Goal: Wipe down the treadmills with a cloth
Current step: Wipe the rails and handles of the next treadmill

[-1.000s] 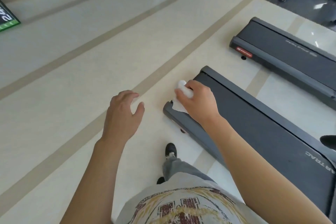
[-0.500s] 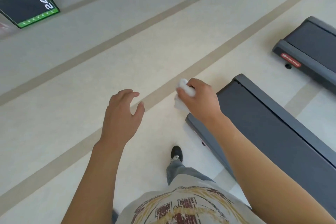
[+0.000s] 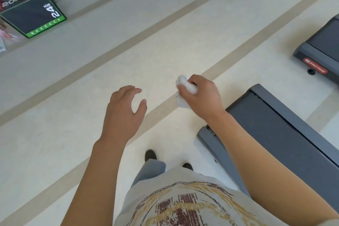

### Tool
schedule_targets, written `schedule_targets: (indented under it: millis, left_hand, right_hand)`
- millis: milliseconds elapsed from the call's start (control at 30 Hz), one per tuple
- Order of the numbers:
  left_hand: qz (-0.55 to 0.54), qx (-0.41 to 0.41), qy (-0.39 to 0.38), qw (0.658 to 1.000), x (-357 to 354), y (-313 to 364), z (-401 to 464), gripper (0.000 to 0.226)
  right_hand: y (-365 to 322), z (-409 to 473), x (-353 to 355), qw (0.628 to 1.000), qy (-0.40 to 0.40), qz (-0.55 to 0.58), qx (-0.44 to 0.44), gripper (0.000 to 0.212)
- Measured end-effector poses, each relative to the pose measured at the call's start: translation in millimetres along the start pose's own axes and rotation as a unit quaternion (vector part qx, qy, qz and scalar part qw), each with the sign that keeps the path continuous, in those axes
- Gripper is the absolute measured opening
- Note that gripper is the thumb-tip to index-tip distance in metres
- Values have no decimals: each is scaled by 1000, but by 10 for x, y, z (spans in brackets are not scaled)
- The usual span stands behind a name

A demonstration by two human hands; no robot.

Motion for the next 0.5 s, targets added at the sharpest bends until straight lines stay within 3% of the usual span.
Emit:
schedule_targets:
  millis: [233, 500]
  left_hand:
    - [-12, -56, -19, 998, -63, -168, 1095, 35]
    - [-28, -148, -47, 987, 222, -241, 2730, 36]
  right_hand:
    - [-149, 795, -77, 999, 46, -8, -27, 33]
    - [-616, 1842, 68, 982, 163, 18, -91, 31]
Point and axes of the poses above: each hand's wrist, its own z-axis towards the middle knuckle, its own x-axis out of the back of the hand, y = z × x, the point moved 10 cm from there along z, towards the middle knuckle, and after that the axes turned 5 degrees about -x, right-handed, at the moved point
